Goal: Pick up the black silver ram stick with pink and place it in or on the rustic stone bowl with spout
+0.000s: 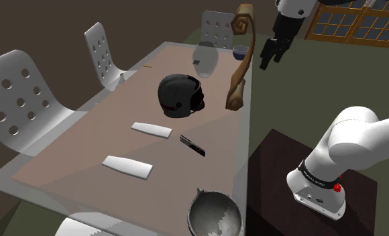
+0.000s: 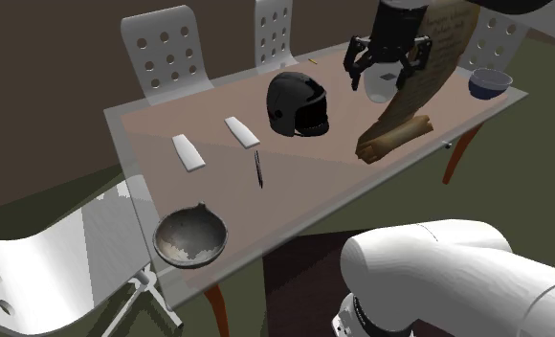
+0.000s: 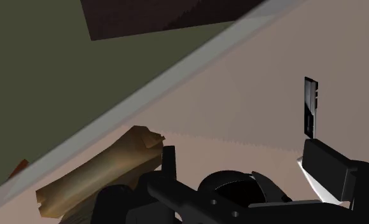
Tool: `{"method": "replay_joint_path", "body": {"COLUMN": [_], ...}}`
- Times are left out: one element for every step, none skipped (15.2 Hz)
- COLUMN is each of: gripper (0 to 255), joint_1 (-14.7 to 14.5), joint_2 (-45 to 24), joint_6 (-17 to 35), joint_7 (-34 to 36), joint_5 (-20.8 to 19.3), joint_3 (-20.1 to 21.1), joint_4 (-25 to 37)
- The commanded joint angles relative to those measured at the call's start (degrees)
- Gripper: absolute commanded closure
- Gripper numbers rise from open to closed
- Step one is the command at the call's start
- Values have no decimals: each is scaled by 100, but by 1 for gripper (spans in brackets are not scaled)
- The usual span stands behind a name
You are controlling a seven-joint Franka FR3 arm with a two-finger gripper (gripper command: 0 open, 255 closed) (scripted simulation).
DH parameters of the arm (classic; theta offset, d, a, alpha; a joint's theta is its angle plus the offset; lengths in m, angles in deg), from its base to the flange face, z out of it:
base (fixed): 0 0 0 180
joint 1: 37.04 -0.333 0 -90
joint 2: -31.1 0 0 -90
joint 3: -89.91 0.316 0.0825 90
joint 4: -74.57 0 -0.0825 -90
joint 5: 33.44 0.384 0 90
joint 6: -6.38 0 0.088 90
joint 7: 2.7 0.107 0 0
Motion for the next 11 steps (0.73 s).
{"method": "replay_joint_path", "body": {"gripper": [0, 0, 0, 0, 0, 0, 0, 0, 0, 0, 0], "joint_1": [0, -36, -72, -106, -139, -170, -201, -231, -261, -291, -319], "joint_2": [0, -247, -495, -744, -993, -1243, -1493, -1744, -1995, -2246, -2497], "joint_6": [0, 49, 94, 135, 171, 203, 230, 253, 270, 283, 292], "joint_7": [0, 38, 75, 110, 143, 175, 206, 237, 266, 295, 323], "joint_5": [0, 43, 85, 125, 165, 203, 240, 276, 310, 343, 374], "joint_3": [0, 44, 87, 129, 170, 211, 251, 290, 328, 365, 402], "joint_4": [0, 80, 166, 258, 355, 458, 565, 679, 797, 921, 1050]}}
